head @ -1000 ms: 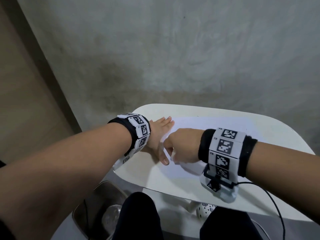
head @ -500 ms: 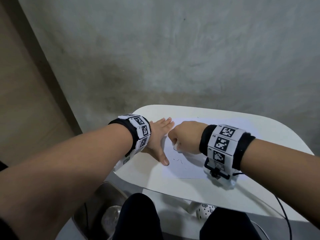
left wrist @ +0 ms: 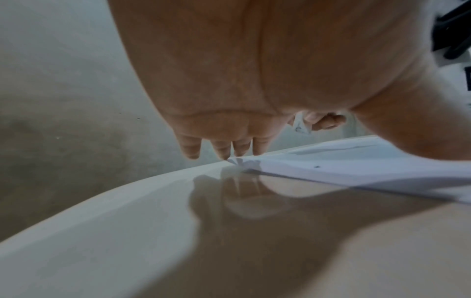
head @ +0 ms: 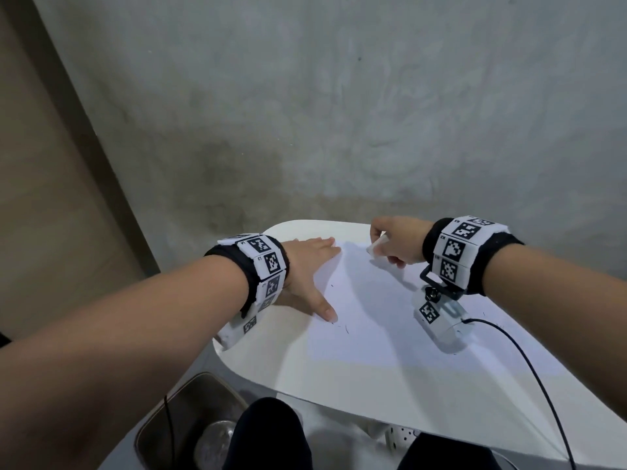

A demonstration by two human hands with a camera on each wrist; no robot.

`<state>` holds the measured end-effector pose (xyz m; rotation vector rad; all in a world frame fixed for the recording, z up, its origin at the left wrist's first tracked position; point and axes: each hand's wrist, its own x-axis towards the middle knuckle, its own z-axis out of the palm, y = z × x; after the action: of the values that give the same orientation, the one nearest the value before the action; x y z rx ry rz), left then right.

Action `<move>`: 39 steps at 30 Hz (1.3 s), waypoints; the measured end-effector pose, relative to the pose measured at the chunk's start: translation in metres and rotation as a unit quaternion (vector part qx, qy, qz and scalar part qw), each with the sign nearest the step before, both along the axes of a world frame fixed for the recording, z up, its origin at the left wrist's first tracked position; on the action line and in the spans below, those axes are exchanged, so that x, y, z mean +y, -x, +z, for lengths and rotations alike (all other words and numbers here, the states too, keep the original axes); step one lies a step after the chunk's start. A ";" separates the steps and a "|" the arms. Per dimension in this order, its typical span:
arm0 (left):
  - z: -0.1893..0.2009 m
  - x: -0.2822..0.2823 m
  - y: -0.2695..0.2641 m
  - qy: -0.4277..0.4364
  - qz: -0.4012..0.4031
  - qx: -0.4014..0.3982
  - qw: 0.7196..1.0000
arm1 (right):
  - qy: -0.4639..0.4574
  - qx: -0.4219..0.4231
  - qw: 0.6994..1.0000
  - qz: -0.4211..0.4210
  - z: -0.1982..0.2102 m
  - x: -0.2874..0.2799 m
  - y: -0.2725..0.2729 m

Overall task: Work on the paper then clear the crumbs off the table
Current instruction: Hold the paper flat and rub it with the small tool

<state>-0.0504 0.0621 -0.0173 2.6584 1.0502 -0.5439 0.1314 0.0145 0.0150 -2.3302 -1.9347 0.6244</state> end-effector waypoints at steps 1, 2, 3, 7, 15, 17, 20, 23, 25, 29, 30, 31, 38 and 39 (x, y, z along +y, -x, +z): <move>0.000 0.002 0.000 -0.002 0.005 0.002 1.000 | -0.004 0.009 1.000 -0.003 -0.001 0.004 0.000; -0.001 0.004 0.000 -0.002 0.008 0.008 1.000 | -0.007 0.004 1.000 -0.001 -0.002 0.008 0.001; -0.002 0.005 0.000 -0.001 0.010 0.015 1.000 | -0.014 -0.009 1.000 0.009 -0.002 0.012 0.003; -0.007 0.009 -0.001 0.001 0.008 0.038 0.999 | -0.021 -0.075 0.995 0.056 -0.008 0.026 0.012; -0.007 -0.002 -0.008 -0.020 -0.029 0.031 0.999 | 0.013 -0.166 0.981 0.098 -0.012 0.038 0.017; -0.009 0.000 -0.009 -0.011 -0.026 0.036 0.999 | 0.029 -0.179 0.977 0.113 -0.013 0.036 0.017; -0.012 0.004 -0.009 0.001 -0.021 0.046 0.999 | 0.036 -0.188 0.973 0.125 -0.010 0.035 0.017; -0.013 0.004 -0.010 0.002 -0.021 0.048 0.999 | 0.033 -0.210 0.964 0.157 -0.010 0.031 0.032; -0.013 0.005 -0.010 0.010 -0.022 0.054 0.998 | 0.036 -0.181 0.962 0.200 -0.015 0.027 0.042; -0.016 0.008 -0.009 0.013 -0.022 0.044 0.999 | 0.050 -0.217 0.962 0.160 -0.008 0.031 0.033; -0.017 0.008 -0.008 0.014 -0.021 0.045 0.999 | 0.039 -0.232 0.961 0.143 -0.007 0.033 0.030; -0.018 0.009 -0.009 0.017 -0.019 0.045 0.999 | 0.038 -0.237 0.961 0.141 -0.008 0.033 0.031; -0.019 0.008 -0.010 0.007 -0.022 0.052 0.998 | 0.061 -0.252 0.956 0.137 -0.007 0.036 0.028; -0.019 0.008 -0.010 0.009 -0.020 0.053 0.998 | 0.056 -0.264 0.952 0.146 -0.008 0.035 0.033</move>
<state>-0.0405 0.0699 -0.0359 2.6648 1.0169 -0.7076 0.0987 0.0498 0.0074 -2.4875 -2.5607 0.1178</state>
